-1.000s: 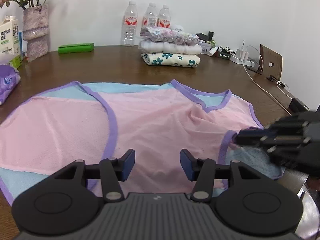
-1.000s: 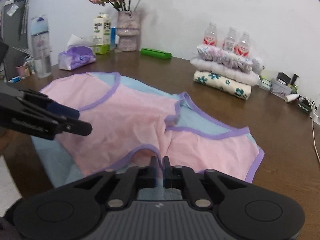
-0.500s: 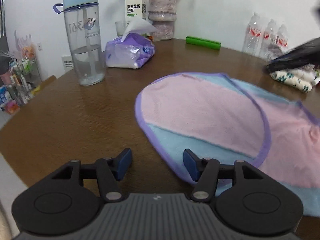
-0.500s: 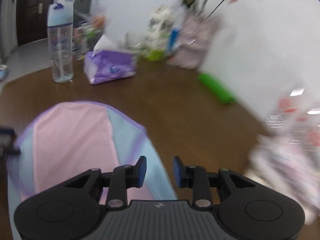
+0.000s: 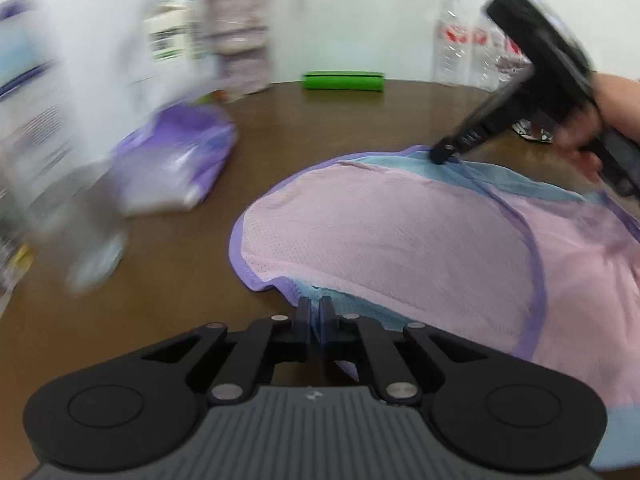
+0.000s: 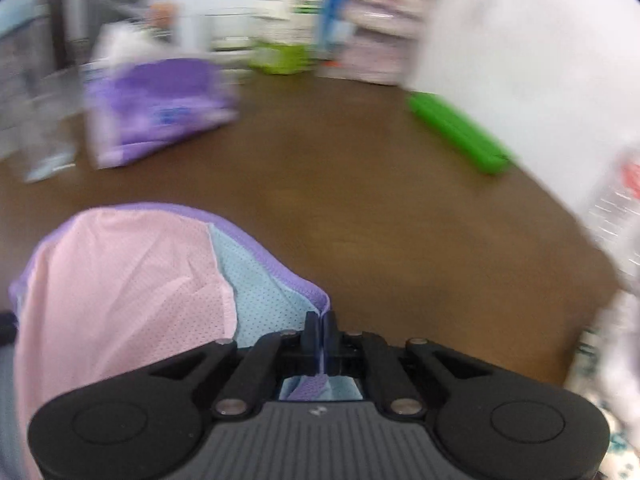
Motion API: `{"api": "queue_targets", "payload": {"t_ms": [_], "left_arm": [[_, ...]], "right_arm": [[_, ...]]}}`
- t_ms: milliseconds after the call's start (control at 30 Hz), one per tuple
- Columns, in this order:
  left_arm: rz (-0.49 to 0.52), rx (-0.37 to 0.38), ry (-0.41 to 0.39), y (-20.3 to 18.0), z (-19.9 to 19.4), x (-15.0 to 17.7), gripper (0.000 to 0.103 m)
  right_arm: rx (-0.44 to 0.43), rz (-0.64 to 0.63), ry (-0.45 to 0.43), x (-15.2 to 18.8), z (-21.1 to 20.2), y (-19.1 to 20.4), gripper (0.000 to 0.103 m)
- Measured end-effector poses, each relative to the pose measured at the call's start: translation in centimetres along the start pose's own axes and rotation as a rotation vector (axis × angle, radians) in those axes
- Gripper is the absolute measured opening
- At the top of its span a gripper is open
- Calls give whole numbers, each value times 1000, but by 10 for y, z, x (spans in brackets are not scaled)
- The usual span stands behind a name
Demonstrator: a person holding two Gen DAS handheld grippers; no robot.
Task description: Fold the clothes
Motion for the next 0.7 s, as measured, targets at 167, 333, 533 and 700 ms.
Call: {"api": "queue_targets", "payload": {"t_ms": [167,333,533,700], "left_arm": [[190,-30,3,2,112,-63,4],[104,-76,-8,21,163,-101,8],[-98,95,-110,18,36,-78,25],[-77,321,-129,-63,-65,-25,35]], "right_arm": [[263,83,12,4,18,-72,0],[250,282,-24,-2,24,-108,4],[-27,252,-109,31,-77,-86,23],[-118,326,-94,115,-165,-67,25]]}}
Point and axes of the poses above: each gripper's, at about its wrist camera, not at the fingertips, and z roughly the way its jaws point, y to its left, x to its underside, the point moved 7 cm from there along z, roughly the way its jaws point, and after that the axes turned 13 degrees about -y, right-handed, at the moved point
